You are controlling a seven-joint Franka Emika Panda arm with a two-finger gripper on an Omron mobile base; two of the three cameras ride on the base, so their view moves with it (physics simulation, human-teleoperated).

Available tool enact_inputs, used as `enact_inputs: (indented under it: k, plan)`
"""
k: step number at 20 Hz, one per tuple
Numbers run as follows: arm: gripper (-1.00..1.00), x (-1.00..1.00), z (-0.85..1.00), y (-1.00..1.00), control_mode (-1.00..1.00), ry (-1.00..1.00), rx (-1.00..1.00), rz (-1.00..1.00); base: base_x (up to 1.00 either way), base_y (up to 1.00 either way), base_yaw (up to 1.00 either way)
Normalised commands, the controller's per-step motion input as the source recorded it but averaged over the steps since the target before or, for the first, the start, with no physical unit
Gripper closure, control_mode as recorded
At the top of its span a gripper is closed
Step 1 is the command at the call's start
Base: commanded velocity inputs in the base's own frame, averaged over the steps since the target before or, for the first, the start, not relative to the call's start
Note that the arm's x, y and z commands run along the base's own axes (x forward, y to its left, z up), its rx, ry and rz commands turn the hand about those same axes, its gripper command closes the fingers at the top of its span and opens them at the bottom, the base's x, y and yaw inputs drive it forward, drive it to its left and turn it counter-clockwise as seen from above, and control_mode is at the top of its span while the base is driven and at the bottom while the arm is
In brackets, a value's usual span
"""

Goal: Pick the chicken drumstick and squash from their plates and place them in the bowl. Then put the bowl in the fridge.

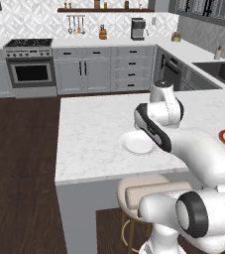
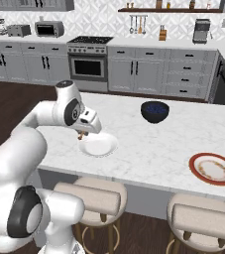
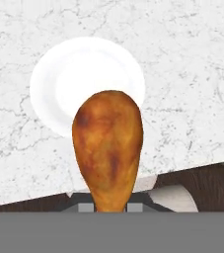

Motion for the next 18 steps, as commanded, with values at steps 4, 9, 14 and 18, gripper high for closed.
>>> enact_inputs:
  k: [4,9,14,18]
  plan:
    - [1.00,-0.83,0.47,-0.08,-1.00,0.00,0.01,-0.01,0.00,0.00,0.00]
    - [1.00,-0.73,0.12,-0.01,-1.00,0.00,0.01,0.16,0.00,0.00,0.00]
    - [1.00,-0.14,0.00,0.00,-1.00,0.00,0.00,0.05,0.00,0.00,0.00]
    - [1.00,0.00,0.00,0.00,-1.00,0.00,0.00,0.00,0.00,0.00,0.00]
